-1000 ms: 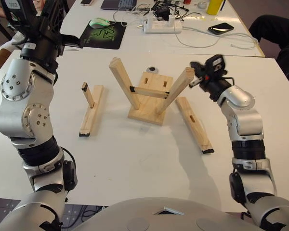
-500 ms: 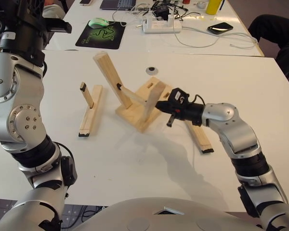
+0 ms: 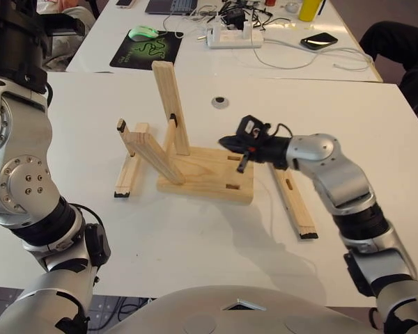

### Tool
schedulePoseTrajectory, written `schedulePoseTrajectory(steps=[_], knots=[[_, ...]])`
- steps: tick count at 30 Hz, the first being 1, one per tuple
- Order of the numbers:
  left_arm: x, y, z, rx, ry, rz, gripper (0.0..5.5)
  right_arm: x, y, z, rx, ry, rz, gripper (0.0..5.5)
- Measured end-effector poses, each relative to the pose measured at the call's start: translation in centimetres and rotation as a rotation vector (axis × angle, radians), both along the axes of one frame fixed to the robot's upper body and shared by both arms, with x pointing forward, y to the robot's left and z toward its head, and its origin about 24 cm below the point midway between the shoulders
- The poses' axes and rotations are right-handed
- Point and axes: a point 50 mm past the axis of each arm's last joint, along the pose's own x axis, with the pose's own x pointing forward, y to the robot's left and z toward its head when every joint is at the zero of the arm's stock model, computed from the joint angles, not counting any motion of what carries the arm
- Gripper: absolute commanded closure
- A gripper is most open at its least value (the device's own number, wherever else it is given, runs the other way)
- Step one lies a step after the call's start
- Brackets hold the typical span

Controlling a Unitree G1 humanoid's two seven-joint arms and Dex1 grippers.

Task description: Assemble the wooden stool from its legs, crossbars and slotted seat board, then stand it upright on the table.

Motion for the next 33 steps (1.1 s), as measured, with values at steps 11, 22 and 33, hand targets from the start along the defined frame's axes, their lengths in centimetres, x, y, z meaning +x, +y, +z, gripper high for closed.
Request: schedulePoseTrajectory(steps=[11, 22, 33], knots=[[0.1, -0.2, -0.1, 0.003, 0.008, -0.011, 5.46, 3.1, 0.3, -4.3, -0.295, -0.087, 0.005, 5.5], [0.2, -0.3, -0.1, 0.006, 0.008, -0.014, 5.46, 1.3, -0.3, -4.8, -0.454, 0.084, 0.213, 5.5], [0.2, -0.3, 0.2, 0.006, -0.011, -0.014, 5.46, 0.4, 0.9, -2.1, -0.234, 0.156, 0.227, 5.5]])
